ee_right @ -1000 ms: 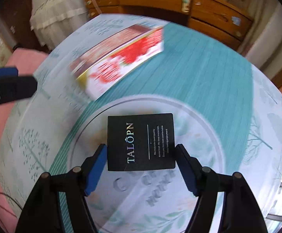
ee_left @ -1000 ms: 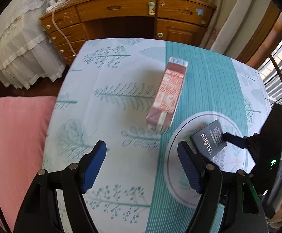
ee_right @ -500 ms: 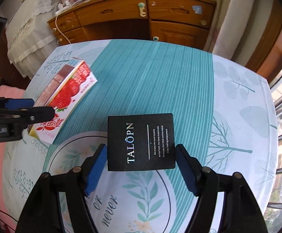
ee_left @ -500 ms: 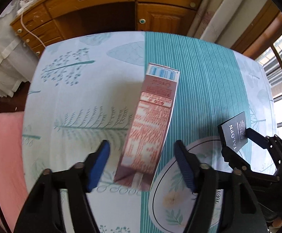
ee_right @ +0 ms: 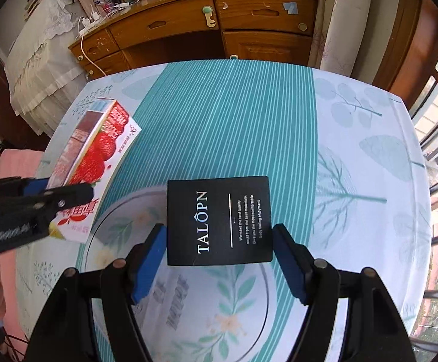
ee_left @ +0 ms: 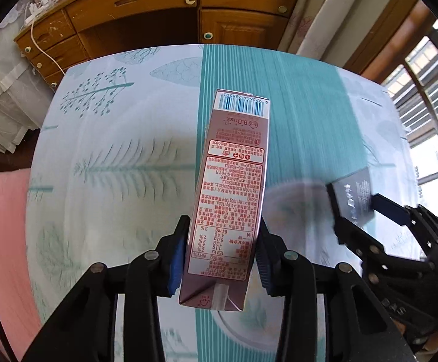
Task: Collect trash
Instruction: 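Grasp the black TALOPN card with the right tool while the left tool grasps the strawberry carton, then carry the card and carton down over the bin with both tools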
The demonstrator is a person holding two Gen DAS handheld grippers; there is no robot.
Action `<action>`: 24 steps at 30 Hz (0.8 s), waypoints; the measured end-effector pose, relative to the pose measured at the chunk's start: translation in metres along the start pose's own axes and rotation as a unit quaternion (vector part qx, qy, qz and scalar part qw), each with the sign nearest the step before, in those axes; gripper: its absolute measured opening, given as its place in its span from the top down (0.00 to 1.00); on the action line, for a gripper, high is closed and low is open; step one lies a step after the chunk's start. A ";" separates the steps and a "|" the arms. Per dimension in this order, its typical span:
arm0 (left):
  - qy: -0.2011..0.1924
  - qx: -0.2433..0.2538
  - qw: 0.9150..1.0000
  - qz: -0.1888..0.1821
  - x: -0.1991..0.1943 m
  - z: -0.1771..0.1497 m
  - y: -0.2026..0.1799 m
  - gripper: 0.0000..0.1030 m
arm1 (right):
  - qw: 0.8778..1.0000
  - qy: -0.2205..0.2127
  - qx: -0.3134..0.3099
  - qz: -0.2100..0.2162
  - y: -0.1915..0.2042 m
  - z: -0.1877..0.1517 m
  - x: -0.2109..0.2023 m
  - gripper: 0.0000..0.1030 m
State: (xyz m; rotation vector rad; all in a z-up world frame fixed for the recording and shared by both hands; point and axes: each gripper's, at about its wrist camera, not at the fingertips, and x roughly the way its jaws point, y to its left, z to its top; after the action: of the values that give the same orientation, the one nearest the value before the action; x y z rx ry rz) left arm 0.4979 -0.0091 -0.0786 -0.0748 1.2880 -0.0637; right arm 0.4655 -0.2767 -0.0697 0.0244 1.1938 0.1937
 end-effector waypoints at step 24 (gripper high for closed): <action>-0.061 0.037 0.995 -0.065 -0.197 -0.286 0.075 0.63 | 0.993 -0.061 0.099 -0.026 0.140 -0.232 -0.169 0.31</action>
State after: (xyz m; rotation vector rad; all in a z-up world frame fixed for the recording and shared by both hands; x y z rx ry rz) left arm 0.1686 0.0770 0.0236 -0.0984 1.1559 -0.2157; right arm 0.1721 -0.1863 0.0173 0.1774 1.0873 0.0274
